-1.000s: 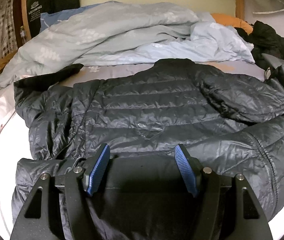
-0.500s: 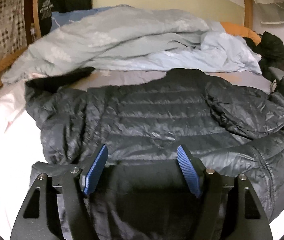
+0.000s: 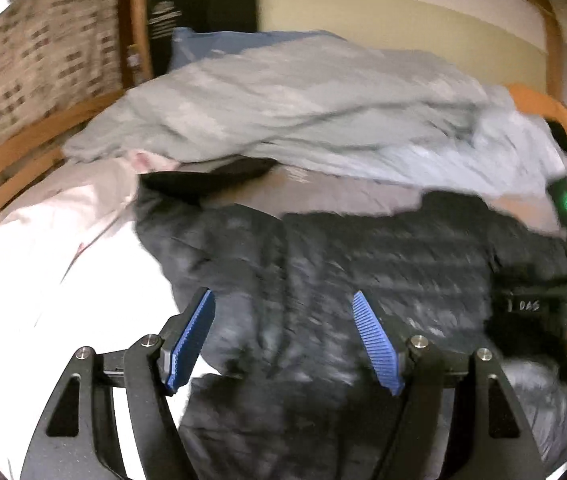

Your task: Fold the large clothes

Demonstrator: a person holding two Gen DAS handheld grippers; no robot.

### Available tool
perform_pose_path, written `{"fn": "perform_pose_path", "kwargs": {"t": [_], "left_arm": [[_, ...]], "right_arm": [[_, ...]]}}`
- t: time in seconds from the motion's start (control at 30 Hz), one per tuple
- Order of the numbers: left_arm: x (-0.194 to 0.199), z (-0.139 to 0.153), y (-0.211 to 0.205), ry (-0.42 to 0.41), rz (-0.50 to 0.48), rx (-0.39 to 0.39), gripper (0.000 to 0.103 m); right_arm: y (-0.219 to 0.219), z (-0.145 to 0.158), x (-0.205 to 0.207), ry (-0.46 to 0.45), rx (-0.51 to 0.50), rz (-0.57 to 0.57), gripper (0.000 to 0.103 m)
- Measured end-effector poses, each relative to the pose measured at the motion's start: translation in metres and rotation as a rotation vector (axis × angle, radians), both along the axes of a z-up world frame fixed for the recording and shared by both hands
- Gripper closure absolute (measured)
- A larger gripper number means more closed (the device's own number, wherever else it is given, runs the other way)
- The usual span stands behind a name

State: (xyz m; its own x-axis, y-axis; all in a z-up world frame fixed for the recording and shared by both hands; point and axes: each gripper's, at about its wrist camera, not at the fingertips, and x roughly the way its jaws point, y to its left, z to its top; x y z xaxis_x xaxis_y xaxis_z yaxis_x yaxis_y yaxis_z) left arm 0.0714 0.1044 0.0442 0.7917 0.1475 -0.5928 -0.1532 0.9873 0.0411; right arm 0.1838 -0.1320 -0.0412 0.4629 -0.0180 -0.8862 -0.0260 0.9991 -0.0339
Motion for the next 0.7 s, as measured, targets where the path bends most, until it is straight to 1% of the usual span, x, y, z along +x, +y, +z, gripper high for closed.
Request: {"fn": "perform_pose_path", "kwargs": {"t": [0.03, 0.07, 0.1, 0.13, 0.17, 0.2, 0.23, 0.3, 0.37, 0.4, 0.43, 0.5, 0.57, 0.7], "left_arm": [[-0.001, 0.005, 0.007, -0.011, 0.011, -0.015, 0.033], [-0.003, 0.012, 0.016, -0.029, 0.021, -0.028, 0.033], [-0.004, 0.019, 0.025, -0.045, 0.033, -0.032, 0.033], [-0.007, 0.026, 0.034, -0.066, 0.051, -0.037, 0.033], [-0.011, 0.034, 0.045, -0.091, 0.074, -0.047, 0.033], [-0.016, 0.040, 0.055, -0.112, 0.096, -0.066, 0.033], [-0.021, 0.045, 0.066, -0.129, 0.117, -0.094, 0.033], [-0.028, 0.051, 0.092, -0.152, 0.153, -0.179, 0.033], [-0.031, 0.053, 0.109, -0.150, 0.162, -0.252, 0.033], [-0.031, 0.052, 0.115, -0.143, 0.151, -0.289, 0.033], [-0.031, 0.051, 0.118, -0.141, 0.139, -0.310, 0.033], [-0.032, 0.052, 0.117, -0.143, 0.151, -0.288, 0.033], [-0.031, 0.052, 0.113, -0.142, 0.152, -0.256, 0.033], [-0.028, 0.049, 0.110, -0.123, 0.132, -0.273, 0.033]], "right_arm": [[0.001, -0.001, 0.004, -0.004, -0.006, -0.017, 0.088], [0.004, -0.002, 0.008, -0.006, -0.006, -0.024, 0.089], [0.006, -0.001, 0.009, -0.011, 0.003, -0.024, 0.094], [0.011, 0.002, 0.010, -0.020, 0.018, -0.017, 0.096], [0.015, 0.008, 0.009, -0.025, 0.041, -0.003, 0.097], [0.023, 0.017, 0.007, -0.031, 0.093, 0.022, 0.097], [0.029, 0.024, 0.005, -0.038, 0.129, 0.045, 0.097], [0.046, 0.040, 0.001, -0.063, 0.193, 0.105, 0.097], [0.068, 0.053, -0.002, -0.092, 0.242, 0.170, 0.097], [0.079, 0.057, -0.003, -0.104, 0.259, 0.191, 0.097], [0.091, 0.060, -0.004, -0.113, 0.269, 0.199, 0.097], [0.109, 0.060, -0.005, -0.112, 0.259, 0.183, 0.097], [0.125, 0.055, -0.006, -0.104, 0.295, 0.210, 0.097], [0.146, 0.032, -0.005, -0.064, 0.301, 0.259, 0.097]]}}
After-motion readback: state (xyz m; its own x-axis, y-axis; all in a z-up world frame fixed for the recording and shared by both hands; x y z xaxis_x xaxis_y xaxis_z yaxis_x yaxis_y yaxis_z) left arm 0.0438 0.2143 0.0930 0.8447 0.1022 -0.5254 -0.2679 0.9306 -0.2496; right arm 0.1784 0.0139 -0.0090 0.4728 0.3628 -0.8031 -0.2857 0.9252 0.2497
